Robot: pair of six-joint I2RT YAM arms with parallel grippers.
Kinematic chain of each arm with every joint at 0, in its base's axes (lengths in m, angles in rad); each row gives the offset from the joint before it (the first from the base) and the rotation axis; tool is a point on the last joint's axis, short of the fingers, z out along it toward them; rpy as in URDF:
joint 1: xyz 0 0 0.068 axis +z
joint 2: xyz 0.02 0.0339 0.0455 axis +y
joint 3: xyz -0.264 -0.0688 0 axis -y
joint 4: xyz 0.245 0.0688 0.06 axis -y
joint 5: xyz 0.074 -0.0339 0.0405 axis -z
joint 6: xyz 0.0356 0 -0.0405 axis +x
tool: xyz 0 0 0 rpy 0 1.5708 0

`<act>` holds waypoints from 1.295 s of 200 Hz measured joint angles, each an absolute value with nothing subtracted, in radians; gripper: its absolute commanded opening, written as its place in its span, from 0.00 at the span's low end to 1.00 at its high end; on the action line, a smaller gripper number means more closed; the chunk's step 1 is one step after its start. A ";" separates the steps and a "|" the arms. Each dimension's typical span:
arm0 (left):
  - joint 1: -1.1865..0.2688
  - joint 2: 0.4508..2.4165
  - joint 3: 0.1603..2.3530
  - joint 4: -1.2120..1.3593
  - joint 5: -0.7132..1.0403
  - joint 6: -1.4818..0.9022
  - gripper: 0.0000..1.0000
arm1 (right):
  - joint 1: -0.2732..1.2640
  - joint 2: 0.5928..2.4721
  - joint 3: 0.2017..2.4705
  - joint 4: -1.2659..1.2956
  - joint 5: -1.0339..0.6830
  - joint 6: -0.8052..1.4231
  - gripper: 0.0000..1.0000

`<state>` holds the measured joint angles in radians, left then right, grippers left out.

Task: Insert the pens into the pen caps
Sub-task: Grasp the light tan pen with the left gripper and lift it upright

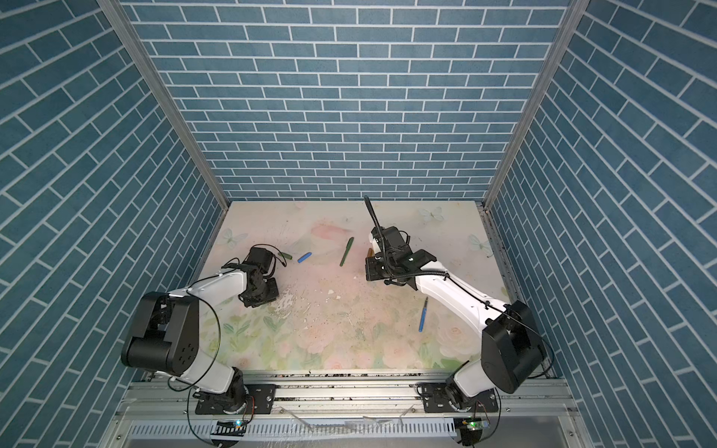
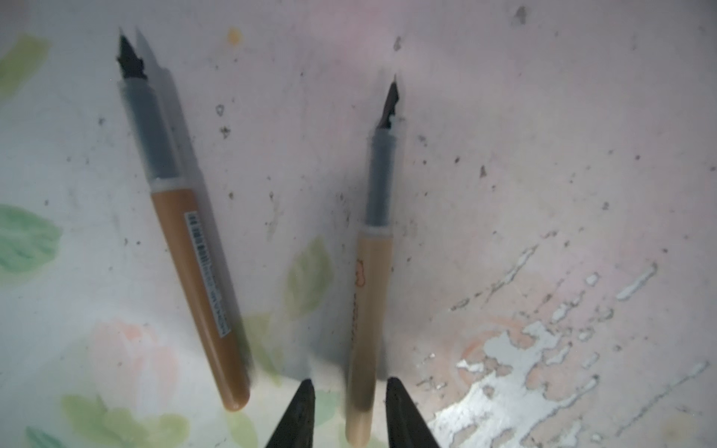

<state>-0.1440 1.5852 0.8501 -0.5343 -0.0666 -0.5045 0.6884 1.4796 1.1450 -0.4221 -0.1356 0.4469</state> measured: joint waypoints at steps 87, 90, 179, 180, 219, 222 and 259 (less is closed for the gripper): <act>-0.138 1.610 0.861 -0.503 -0.055 -0.474 0.04 | 0.689 1.475 1.145 -0.421 -0.138 0.447 0.06; -0.138 1.609 0.861 -0.503 -0.051 -0.473 0.03 | 0.689 1.472 1.145 -0.420 -0.138 0.447 0.06; -0.469 1.319 0.815 -0.363 0.014 -0.373 0.00 | 0.686 1.374 0.974 -0.309 -0.143 0.473 0.42; -0.478 1.311 0.811 -0.352 0.014 -0.369 0.00 | 0.686 1.373 0.971 -0.307 -0.143 0.469 0.42; -0.690 1.179 0.674 -0.063 0.106 -0.318 0.00 | 0.680 1.341 0.907 -0.192 -0.288 0.477 0.51; -0.697 1.176 0.666 -0.044 0.115 -0.317 0.00 | 0.680 1.338 0.905 -0.183 -0.298 0.480 0.51; -0.714 1.176 0.650 0.099 0.217 -0.309 0.00 | 0.680 1.277 0.860 -0.047 -0.421 0.521 0.55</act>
